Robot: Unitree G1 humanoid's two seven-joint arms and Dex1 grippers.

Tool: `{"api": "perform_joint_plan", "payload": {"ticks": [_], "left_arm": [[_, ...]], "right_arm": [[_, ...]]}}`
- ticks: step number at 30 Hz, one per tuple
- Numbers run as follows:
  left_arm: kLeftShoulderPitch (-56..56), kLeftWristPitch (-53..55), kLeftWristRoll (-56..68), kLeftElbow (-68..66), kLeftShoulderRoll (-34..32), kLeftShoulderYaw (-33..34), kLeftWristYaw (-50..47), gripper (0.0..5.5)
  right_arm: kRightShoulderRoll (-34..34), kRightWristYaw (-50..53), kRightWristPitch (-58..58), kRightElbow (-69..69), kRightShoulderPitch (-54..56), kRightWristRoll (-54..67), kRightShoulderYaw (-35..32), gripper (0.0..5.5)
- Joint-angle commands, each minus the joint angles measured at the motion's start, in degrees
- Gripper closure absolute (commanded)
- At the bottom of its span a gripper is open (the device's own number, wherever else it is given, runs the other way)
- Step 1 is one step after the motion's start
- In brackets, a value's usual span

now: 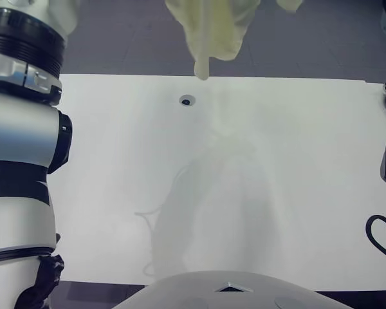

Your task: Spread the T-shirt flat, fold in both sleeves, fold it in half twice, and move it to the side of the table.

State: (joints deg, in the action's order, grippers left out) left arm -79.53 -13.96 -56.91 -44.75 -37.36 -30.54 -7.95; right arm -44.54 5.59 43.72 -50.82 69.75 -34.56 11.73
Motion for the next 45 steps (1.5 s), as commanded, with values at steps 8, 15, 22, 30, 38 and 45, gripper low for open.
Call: {"api": "perform_joint_plan", "payload": {"ticks": [8,15,22,30,38,45], "left_arm": [[83.13,5.06,31.07,69.58,-19.80,0.71,31.47,5.50],[98.44,6.16,36.74,88.34,-28.36,17.85,41.27,5.50],[112.11,7.64,34.15,94.43,-31.73,17.53,50.93,5.50],[116.74,10.14,36.03,95.21,-30.32,17.81,57.54,4.88],[121.64,13.12,58.83,97.09,-29.95,26.86,65.48,3.50],[111.38,17.49,86.54,90.23,-27.05,40.59,71.15,2.39]], "right_arm": [[-14.33,-30.26,1.81,47.00,-66.89,37.42,18.07,5.49],[-28.57,-47.86,-9.59,69.28,-77.51,56.95,20.19,5.49],[-34.93,-55.99,-21.18,78.16,-85.41,63.38,16.55,5.49],[-31.52,-63.18,-27.59,74.19,-87.91,65.28,9.34,4.23],[-28.40,-72.43,-32.73,73.86,-91.54,79.39,-2.85,2.92],[-13.82,-63.08,-35.54,66.18,-75.67,71.23,-5.23,1.85]]}}
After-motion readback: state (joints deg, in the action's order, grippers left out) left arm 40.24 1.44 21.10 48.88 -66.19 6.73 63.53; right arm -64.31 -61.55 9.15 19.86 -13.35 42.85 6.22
